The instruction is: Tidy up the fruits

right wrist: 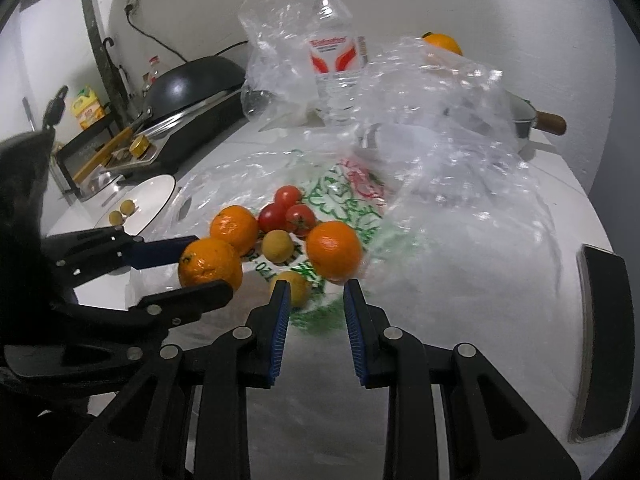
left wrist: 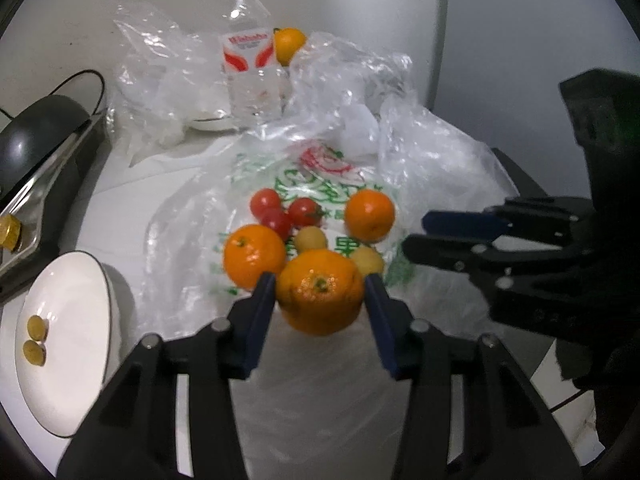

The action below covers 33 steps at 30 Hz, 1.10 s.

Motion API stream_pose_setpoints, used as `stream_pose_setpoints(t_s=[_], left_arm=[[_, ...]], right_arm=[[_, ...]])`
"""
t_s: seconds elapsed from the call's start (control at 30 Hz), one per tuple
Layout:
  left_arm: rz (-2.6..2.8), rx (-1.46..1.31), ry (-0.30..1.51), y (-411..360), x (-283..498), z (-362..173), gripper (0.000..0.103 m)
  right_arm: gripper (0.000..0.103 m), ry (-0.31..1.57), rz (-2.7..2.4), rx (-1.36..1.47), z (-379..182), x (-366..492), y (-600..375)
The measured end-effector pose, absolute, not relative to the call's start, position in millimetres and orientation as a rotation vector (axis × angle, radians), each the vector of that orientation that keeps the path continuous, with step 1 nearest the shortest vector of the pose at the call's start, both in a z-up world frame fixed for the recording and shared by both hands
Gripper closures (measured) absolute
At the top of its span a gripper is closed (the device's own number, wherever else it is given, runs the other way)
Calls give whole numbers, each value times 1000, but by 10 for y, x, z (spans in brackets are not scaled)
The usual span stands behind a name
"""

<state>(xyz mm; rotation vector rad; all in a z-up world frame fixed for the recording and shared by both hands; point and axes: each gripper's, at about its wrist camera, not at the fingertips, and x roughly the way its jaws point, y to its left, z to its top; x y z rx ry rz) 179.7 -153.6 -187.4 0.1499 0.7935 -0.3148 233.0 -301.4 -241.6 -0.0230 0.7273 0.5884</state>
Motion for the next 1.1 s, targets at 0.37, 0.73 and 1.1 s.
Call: stream_pose_setpoints(t_s=[0.37, 0.73, 1.1], left_arm=[[-295, 118, 757, -1223, 1736, -1768, 56], [-289, 107, 753, -1077, 1685, -1785, 56], [-285, 96, 741, -1021, 1583, -1759, 56]], right_arm=[[74, 804, 572, -59, -2538, 2468, -2680], [74, 826, 529, -103, -2592, 2525, -2526], [77, 777, 551, -155, -2443, 2373, -2408]])
